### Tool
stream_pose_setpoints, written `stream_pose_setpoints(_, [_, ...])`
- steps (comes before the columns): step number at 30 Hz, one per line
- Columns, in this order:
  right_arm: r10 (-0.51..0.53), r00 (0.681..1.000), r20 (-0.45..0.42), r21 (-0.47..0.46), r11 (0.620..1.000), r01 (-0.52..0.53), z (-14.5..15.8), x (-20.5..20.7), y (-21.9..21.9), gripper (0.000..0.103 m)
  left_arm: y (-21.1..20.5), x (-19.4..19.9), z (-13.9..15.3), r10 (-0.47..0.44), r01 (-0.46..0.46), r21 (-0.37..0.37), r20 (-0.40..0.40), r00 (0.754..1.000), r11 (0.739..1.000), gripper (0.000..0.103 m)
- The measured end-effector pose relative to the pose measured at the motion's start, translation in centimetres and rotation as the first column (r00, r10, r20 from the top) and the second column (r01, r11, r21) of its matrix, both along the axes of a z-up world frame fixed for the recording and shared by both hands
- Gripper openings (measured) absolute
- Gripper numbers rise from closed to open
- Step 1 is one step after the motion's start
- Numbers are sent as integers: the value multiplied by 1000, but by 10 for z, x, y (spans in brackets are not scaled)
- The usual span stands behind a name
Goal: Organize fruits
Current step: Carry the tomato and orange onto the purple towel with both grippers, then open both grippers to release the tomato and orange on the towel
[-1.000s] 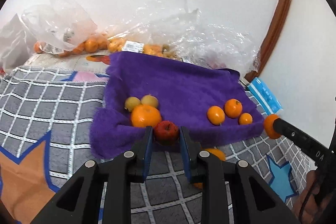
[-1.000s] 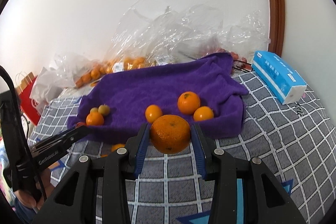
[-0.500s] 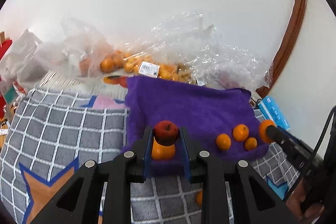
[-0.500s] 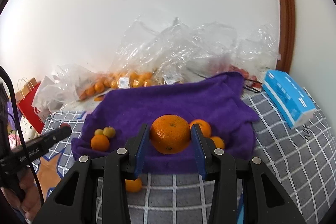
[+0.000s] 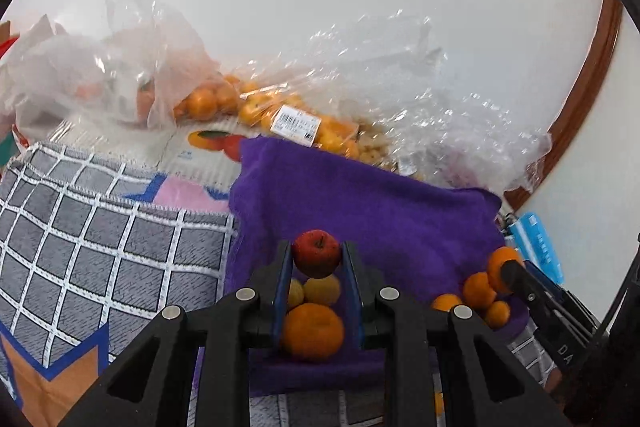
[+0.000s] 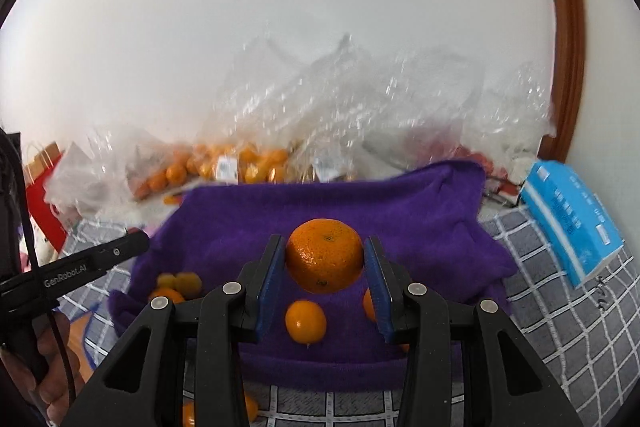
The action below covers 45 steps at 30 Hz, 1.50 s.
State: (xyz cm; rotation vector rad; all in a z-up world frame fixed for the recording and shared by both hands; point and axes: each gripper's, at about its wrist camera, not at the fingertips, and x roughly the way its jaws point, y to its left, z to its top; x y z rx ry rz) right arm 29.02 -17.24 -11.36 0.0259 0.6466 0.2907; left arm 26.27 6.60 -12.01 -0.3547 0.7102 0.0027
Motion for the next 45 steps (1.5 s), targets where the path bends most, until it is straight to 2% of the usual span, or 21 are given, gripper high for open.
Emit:
stream_pose_setpoints(4, [0, 1000, -29, -11, 1000, -1, -17, 2, 3, 40, -2, 4, -9, -11, 11, -15, -22, 1000, 1000, 24])
stream_pose_setpoints(7, [3, 1000, -13, -7, 1000, -3, -18, -1, 1, 40, -5, 4, -11, -13, 13, 2, -6, 1000, 1000, 24])
stream_pose_setpoints(14, [-25, 1000, -9, 17, 1000, 25, -23, 2, -9, 40, -4, 5, -16, -30, 30, -31, -6, 1000, 999, 24])
stream_pose_setpoints(26, [-13, 999, -49, 0, 1000, 13, -35, 7, -6, 40, -12, 7, -19, -49, 49, -4, -2, 999, 999, 24])
stream_pose_setpoints(42, [-10, 999, -50, -16, 1000, 9, -36, 6, -5, 39, -16, 11, -25, -91, 91, -9, -21, 996, 996, 24])
stream_pose_setpoints(45, [-16, 999, -46, 3, 1000, 16, -34, 6, -9, 39, -20, 10, -25, -92, 92, 11, -20, 996, 996, 24])
